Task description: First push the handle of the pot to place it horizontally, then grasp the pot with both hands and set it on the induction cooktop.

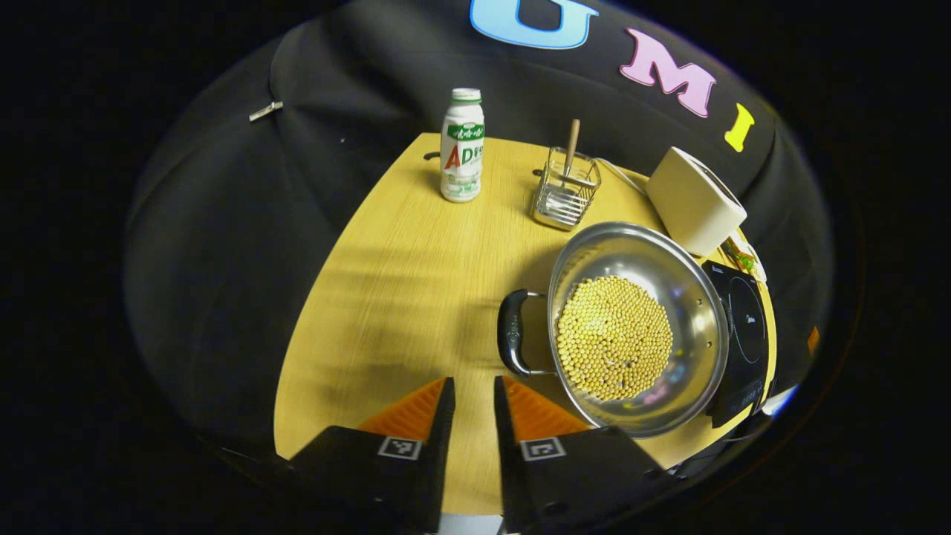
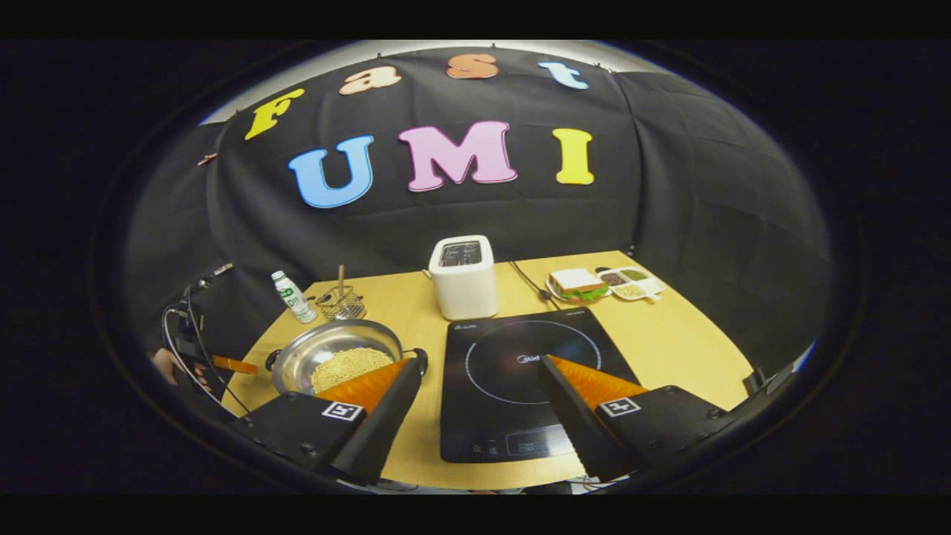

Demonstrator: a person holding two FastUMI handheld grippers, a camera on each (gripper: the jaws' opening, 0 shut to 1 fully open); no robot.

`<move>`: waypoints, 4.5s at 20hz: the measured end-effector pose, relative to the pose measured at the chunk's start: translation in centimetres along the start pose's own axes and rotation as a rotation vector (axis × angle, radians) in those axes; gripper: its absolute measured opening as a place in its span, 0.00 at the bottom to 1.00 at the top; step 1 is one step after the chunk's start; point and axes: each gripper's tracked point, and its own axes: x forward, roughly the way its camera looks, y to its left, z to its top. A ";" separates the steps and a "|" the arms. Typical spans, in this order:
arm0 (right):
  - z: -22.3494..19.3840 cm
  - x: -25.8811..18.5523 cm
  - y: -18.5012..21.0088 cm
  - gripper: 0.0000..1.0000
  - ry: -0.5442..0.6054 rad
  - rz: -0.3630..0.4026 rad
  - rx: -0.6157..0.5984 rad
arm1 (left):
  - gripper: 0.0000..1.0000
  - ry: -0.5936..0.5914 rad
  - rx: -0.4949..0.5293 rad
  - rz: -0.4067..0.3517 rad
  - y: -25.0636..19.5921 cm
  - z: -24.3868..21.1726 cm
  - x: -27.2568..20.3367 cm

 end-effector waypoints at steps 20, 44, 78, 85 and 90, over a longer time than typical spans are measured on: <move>-8.9 15.0 8.1 1.00 0.324 0.220 -0.001 | 0.96 -0.304 0.003 -0.131 -3.9 5.8 3.6; -14.1 18.6 11.7 0.69 0.399 0.217 -0.070 | 0.68 -0.122 -0.056 -0.154 -2.2 1.1 10.3; -4.9 12.4 1.9 0.60 0.368 0.217 -0.048 | 0.62 -0.170 -0.051 -0.101 -13.6 3.9 0.8; -1.8 12.1 -5.8 0.60 0.320 0.210 -0.046 | 0.62 -0.185 -0.054 -0.114 -21.9 4.7 0.5; -1.0 11.8 -11.2 0.60 0.326 0.164 -0.018 | 0.62 -0.172 -0.017 -0.148 -27.2 5.1 1.3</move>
